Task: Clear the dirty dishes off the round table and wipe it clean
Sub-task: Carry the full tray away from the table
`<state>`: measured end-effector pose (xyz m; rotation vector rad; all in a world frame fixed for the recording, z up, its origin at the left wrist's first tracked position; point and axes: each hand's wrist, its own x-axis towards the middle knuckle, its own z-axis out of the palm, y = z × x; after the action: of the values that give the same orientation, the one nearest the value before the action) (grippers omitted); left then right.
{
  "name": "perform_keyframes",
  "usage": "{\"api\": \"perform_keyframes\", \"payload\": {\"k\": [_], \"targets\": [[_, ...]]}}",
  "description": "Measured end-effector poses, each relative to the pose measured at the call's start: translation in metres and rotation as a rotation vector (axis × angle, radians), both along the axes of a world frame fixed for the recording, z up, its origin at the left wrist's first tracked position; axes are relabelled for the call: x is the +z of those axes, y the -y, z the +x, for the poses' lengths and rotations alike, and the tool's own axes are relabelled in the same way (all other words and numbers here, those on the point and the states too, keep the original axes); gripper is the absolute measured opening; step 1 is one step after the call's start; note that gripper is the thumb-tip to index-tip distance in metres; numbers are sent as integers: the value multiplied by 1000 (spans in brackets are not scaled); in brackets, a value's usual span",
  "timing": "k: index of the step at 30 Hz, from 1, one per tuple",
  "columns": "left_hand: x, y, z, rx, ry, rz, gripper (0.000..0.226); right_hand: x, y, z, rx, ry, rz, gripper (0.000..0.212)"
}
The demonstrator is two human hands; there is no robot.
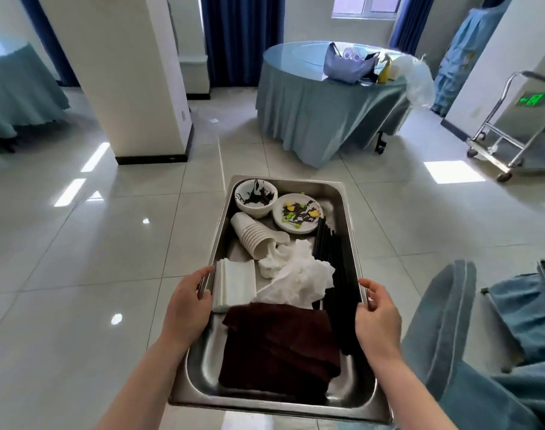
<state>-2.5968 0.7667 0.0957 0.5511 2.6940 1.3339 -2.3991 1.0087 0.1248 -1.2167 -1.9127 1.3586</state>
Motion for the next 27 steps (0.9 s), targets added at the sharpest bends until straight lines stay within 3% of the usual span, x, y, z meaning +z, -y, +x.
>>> {"api": "perform_keyframes", "payload": {"k": [14,27], "targets": [[3,-259,-245,-229,21,-72,54,-2,-216,-194,-236,23,-26,42],[-6,-584,-331,-340,33,-76,53,-5,-513,-266,-365,101,-14,50]]}}
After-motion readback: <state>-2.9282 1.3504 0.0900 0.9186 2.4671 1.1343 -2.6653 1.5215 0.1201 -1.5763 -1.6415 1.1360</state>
